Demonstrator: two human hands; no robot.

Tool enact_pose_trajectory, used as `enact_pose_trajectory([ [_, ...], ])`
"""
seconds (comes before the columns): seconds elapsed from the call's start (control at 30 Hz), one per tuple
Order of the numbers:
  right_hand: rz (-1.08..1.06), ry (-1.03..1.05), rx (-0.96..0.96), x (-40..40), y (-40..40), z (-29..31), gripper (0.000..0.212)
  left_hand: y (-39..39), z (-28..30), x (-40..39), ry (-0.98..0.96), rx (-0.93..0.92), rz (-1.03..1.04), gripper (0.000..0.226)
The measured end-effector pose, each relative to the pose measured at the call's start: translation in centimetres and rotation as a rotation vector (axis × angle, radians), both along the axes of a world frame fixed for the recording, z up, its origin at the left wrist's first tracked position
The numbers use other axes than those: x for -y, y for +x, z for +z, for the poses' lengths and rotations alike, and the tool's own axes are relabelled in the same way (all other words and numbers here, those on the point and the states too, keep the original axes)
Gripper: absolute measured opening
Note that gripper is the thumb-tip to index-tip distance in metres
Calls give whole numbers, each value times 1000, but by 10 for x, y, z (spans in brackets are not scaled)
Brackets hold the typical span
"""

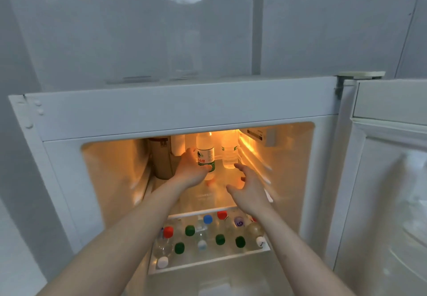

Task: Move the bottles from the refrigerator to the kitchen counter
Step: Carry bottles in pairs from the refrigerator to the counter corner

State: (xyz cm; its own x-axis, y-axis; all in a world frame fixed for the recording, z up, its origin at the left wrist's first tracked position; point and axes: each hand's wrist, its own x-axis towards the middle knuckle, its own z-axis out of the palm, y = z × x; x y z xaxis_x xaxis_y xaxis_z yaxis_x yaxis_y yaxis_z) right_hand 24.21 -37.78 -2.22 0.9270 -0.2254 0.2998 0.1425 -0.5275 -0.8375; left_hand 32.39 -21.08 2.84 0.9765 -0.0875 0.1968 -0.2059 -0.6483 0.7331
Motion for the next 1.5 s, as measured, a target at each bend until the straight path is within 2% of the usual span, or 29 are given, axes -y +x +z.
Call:
enact_pose_trajectory([
  [0.3,-62,9,-74,14,38,-12,68,63,-36,23,-117,-59,38,88],
  [0.57,-79,30,-107,10,71,-21,72,86,-43,20,-48,-11,63,65],
  [0.73,-142,89,-72,11,105,-5,54,80,-45,16,7,0,88,64],
  [0.87,-149,100,-99,16,153,-21,85,68,-48,5,53,-2,101,64],
  [1.07,-120,93,-139,22,203,-28,100,40,-50,-11,57,19,102,70],
  [1.13,-89,98,-139,21,217,-27,96,35,-50,-17,77,21,99,71],
  [1.23,-153,99,-146,19,225,-28,91,31,-51,-19,92,16,104,70],
  [1.37,-140,-15,-67,10,206,-30,66,28,-50,-19,75,3,109,69],
  [1.5,-105,-27,-42,3,179,-34,56,26,-49,-19,75,5,112,71],
])
